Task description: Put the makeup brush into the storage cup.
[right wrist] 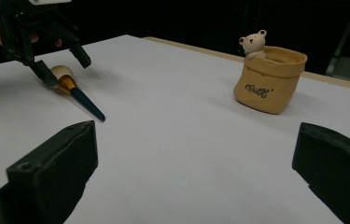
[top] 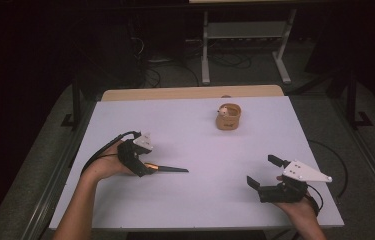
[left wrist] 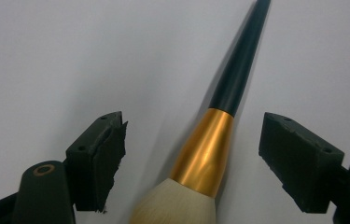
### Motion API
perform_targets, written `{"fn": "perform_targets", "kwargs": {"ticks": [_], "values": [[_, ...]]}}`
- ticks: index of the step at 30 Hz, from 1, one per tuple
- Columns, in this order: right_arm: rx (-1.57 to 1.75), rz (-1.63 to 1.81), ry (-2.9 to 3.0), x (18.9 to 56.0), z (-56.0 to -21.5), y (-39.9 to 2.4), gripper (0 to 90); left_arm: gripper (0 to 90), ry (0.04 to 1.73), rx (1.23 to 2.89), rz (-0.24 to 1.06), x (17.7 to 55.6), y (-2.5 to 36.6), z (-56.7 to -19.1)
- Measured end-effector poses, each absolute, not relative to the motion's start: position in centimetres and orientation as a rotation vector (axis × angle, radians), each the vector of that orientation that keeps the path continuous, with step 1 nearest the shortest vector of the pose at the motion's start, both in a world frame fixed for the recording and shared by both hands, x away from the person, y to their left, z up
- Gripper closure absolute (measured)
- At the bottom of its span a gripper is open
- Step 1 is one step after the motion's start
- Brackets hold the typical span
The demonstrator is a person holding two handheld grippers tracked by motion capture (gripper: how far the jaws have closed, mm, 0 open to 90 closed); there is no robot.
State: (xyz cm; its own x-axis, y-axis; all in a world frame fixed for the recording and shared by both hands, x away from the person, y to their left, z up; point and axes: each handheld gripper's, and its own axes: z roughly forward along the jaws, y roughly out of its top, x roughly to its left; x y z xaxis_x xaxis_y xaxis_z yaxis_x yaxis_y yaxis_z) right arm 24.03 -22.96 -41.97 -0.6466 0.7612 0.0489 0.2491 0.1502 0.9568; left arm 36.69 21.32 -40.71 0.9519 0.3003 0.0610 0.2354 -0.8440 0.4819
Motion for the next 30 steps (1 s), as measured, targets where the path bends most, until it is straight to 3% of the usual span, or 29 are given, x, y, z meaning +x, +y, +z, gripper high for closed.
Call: {"fn": "perform_targets", "kwargs": {"ticks": [13,30], "values": [[0.963,1.511,1.984,24.0,-42.0,-22.9,0.0,27.3,0.362,2.674,0.152,36.5,20.9,-41.4],[0.961,1.512,1.982,24.0,-42.0,-23.0,0.0,46.4,0.334,2.698,0.121,36.6,21.2,-42.0]]}}
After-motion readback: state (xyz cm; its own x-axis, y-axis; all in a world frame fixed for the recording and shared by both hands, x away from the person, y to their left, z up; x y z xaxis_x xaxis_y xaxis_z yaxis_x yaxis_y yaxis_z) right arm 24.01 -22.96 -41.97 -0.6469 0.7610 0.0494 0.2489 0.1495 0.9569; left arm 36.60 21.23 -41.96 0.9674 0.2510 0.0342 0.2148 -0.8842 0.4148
